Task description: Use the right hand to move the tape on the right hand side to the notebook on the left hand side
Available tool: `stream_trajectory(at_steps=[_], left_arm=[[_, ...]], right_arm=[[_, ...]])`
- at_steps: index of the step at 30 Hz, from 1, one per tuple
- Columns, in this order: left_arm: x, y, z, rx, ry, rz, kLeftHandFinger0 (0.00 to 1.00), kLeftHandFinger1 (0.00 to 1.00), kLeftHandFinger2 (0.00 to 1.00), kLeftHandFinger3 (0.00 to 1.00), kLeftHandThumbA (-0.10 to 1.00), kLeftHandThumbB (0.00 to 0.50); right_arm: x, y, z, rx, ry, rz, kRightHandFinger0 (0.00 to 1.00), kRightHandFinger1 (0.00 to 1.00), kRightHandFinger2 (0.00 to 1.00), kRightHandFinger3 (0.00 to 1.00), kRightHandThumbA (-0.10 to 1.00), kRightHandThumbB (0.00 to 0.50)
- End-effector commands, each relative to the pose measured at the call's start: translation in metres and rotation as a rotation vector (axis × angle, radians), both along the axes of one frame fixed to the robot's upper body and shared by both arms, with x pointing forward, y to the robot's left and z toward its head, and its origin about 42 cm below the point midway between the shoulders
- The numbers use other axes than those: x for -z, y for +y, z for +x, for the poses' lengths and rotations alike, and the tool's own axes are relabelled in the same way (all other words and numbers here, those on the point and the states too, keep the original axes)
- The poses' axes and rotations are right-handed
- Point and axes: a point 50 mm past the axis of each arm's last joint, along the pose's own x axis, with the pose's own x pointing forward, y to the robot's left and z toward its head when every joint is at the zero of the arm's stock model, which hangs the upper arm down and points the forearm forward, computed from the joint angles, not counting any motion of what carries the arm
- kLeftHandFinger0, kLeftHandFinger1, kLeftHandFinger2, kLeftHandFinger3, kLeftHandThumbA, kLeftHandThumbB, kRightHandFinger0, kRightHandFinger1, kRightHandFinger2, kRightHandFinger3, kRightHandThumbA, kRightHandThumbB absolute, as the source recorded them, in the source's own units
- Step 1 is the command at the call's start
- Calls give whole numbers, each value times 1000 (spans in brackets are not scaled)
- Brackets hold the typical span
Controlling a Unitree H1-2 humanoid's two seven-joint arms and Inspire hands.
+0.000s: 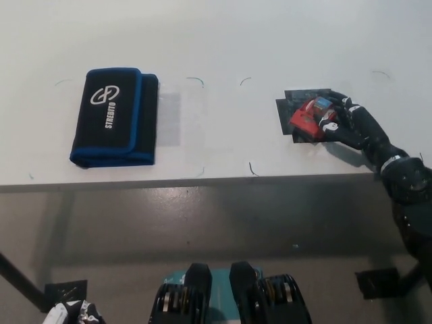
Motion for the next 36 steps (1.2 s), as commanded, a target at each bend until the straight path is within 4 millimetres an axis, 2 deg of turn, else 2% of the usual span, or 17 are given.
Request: stream_trajectory(at_steps=[1,4,7,8,11,13,16,17,18,19,20,23,28,30,35,36], left_arm=[[-10,0,2,2,-64,-4,233,202,233,391,293,19],[-12,1,2,3,-66,1,232,202,234,392,299,16],[-14,1,3,10,-71,9,229,200,232,391,303,14],[-14,2,5,9,-67,9,228,201,234,394,291,17],[-14,2,5,11,-63,10,234,202,238,400,284,13],[-15,1,6,18,-66,14,236,199,237,400,276,17],[-15,1,6,22,-69,17,231,196,235,398,270,15],[-14,1,6,23,-68,18,231,196,235,399,269,14],[-15,-1,8,28,-71,17,229,195,234,400,264,12],[-15,-2,10,31,-74,17,227,193,233,400,263,13],[-15,-2,10,27,-69,12,228,195,234,399,270,20],[-18,-4,10,36,-69,8,232,199,238,401,289,18],[-20,-3,10,39,-75,12,228,191,230,398,260,13],[-20,-3,10,41,-81,11,222,183,222,400,259,14],[-24,-4,12,46,-82,13,226,187,224,400,247,15],[-24,-4,12,46,-82,12,226,187,224,399,244,15]], right_arm=[[55,7,-28,8,128,44,1000,1000,1000,1000,705,477],[58,14,-30,6,131,75,1000,1000,1000,1000,682,478],[59,21,-30,10,125,90,1000,1000,1000,1000,661,439],[59,29,-29,18,127,125,1000,1000,1000,1000,619,412],[60,44,-28,14,132,145,1000,1000,1000,1000,628,406],[59,64,-25,12,147,177,1000,1000,1000,1000,617,420],[55,91,-22,-13,145,182,1000,1000,1000,1000,656,466],[54,94,-21,-15,146,187,1000,1000,1000,1000,656,471],[51,111,-20,-33,143,195,1000,1000,1000,1000,664,466],[49,116,-19,-37,142,196,1000,1000,1000,1000,672,472],[44,137,-18,-71,131,199,1000,1000,1000,1000,715,499],[40,159,-19,-100,127,209,1000,1000,1000,1000,735,500],[41,178,-24,-122,131,217,1000,1000,1000,1000,769,500],[44,183,-27,-128,135,220,1000,1000,1000,1000,774,483],[51,185,-32,-119,132,217,1000,1000,1000,1000,836,476],[52,185,-33,-116,132,216,1000,1000,1000,1000,855,491]])
